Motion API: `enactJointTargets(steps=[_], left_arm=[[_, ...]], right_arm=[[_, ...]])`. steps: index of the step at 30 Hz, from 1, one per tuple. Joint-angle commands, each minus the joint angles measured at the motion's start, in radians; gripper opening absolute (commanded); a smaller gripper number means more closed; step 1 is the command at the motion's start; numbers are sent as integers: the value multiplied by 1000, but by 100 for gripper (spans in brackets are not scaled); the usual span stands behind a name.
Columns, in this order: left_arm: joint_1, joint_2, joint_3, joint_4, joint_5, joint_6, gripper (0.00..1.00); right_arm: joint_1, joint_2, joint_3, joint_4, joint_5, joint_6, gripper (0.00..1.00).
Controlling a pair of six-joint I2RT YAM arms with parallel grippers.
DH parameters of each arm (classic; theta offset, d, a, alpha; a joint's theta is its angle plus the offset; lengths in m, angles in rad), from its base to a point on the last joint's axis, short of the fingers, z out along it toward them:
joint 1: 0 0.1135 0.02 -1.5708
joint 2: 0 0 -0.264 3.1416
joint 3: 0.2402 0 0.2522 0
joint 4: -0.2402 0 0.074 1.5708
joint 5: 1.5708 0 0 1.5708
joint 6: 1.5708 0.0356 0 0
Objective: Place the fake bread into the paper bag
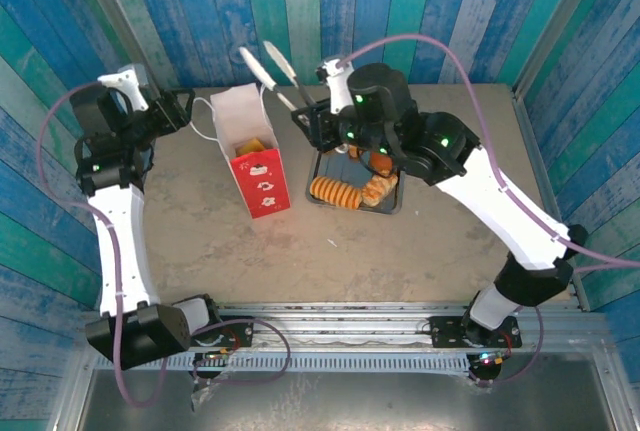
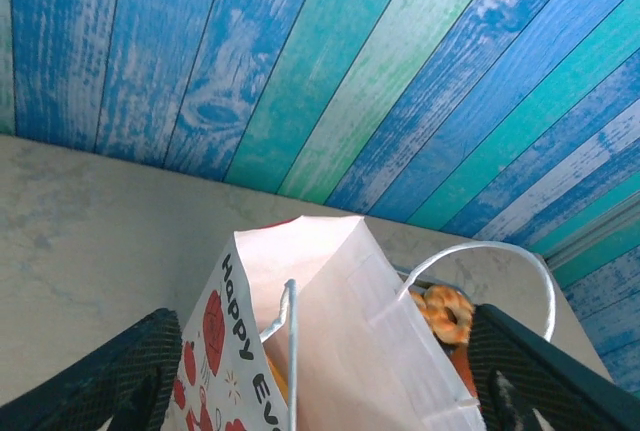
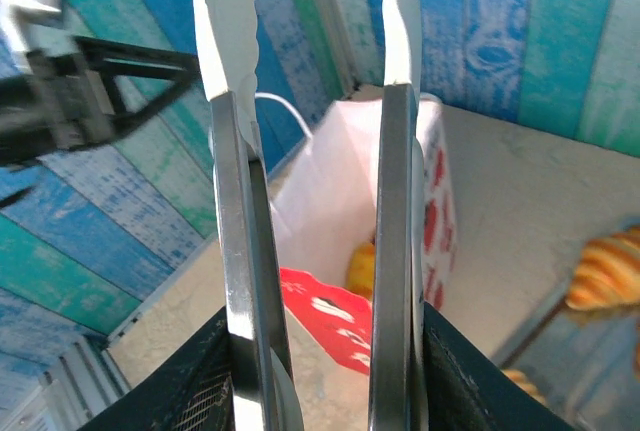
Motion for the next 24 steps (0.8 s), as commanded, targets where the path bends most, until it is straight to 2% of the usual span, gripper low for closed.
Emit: enactJointTargets(steps=[1,5,10,14,18,23,24], left_arm=[[-1,-56,-20,20,-30,0,83],[-1,-122,-88,45,-94,-20,87],[-2,-267,-262,151,-169,-73,100],[-2,-329,-317,118,-222,-59,95],[-1,-353,-366,112,-170,-59,95],[-1,-372,-439,111,-150,-64,94],[-2,-374,-452,113,-148,-62,94]], right_arm=[[-46,-73,-83,27,3,32,44],[-117,-161,-240,25,5,48,44],[-228,-218,-443,13,-32,72,44],[-294,-195,-547,-17,-58,67,44],[-330,-128,-578,-45,-73,59,44],[-334,-1,-515,-102,-79,41,45],[-362,23,-496,-116,-78,36,45]])
